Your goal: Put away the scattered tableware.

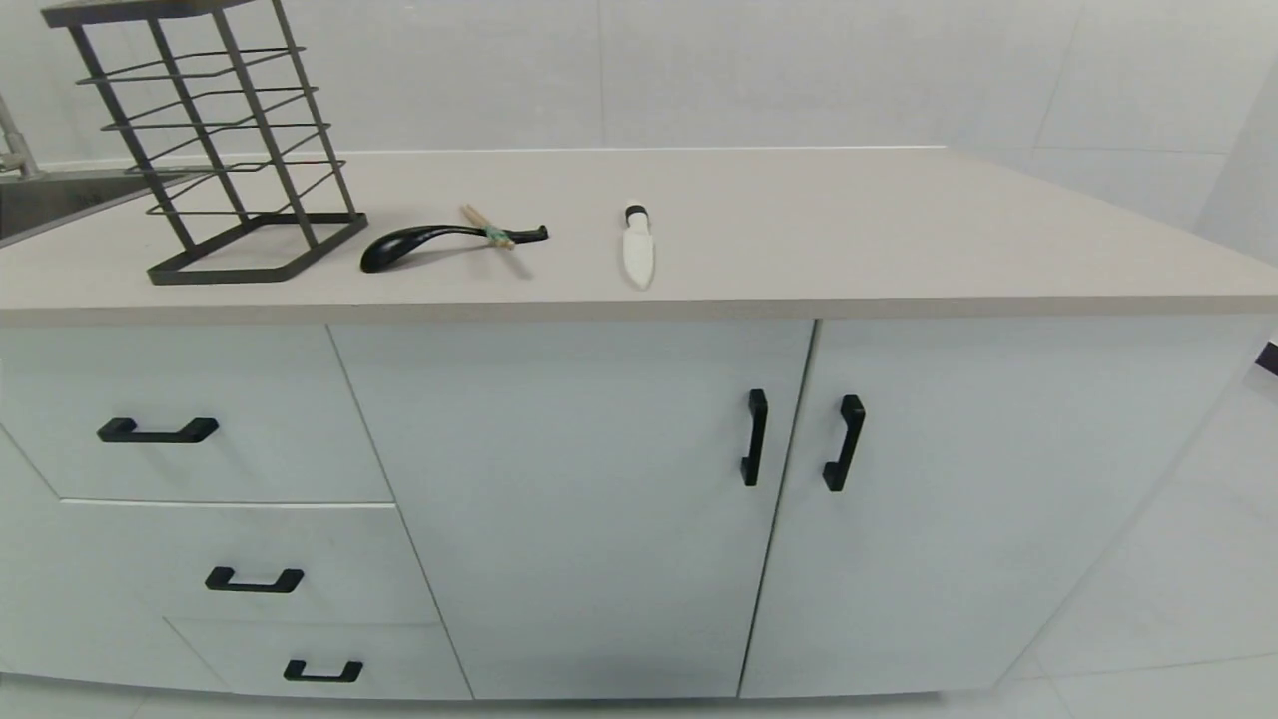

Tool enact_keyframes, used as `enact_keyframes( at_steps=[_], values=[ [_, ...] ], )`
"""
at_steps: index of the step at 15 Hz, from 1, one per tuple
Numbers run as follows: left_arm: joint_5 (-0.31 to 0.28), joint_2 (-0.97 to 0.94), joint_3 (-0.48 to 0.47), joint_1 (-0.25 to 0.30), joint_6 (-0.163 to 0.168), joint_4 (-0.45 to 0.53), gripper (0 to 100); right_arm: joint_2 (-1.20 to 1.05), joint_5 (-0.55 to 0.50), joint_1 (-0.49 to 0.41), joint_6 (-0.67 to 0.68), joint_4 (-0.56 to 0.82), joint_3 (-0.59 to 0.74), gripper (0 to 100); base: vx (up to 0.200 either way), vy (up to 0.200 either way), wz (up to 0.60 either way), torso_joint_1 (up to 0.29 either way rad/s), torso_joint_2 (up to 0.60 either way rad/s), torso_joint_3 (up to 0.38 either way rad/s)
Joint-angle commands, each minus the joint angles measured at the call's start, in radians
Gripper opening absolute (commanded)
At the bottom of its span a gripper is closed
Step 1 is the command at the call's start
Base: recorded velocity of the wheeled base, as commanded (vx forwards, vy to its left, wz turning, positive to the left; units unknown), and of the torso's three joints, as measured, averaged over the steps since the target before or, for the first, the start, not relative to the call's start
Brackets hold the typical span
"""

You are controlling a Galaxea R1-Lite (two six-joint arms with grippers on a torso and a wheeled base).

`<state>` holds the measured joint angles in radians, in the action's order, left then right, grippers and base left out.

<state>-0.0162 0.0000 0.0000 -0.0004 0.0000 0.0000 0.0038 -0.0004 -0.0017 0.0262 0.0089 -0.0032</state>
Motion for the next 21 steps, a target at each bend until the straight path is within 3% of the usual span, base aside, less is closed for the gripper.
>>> enact_keyframes(
  at_steps=[1, 8, 16, 21],
  values=[
    [0.004, 0.000, 0.000, 0.000, 0.000, 0.000, 100, 0.004, 0.000, 0.002, 0.000, 0.000, 0.000, 0, -0.200, 0.000, 0.60, 0.002, 0.00, 0.002],
    [0.004, 0.000, 0.000, 0.000, 0.000, 0.000, 100, 0.004, 0.000, 0.002, 0.000, 0.000, 0.000, 0, -0.029, 0.000, 0.51, 0.002, 0.00, 0.002],
    [0.002, 0.000, 0.000, 0.000, -0.002, 0.000, 100, 0.004, 0.000, 0.002, 0.000, 0.000, 0.000, 0, 0.000, 0.200, 0.00, 0.001, 0.00, 0.002],
    [0.004, 0.000, 0.000, 0.000, -0.002, 0.000, 100, 0.004, 0.000, 0.002, 0.001, 0.000, 0.000, 0, 0.200, 0.200, 0.00, 0.003, 0.00, 0.003]
  ],
)
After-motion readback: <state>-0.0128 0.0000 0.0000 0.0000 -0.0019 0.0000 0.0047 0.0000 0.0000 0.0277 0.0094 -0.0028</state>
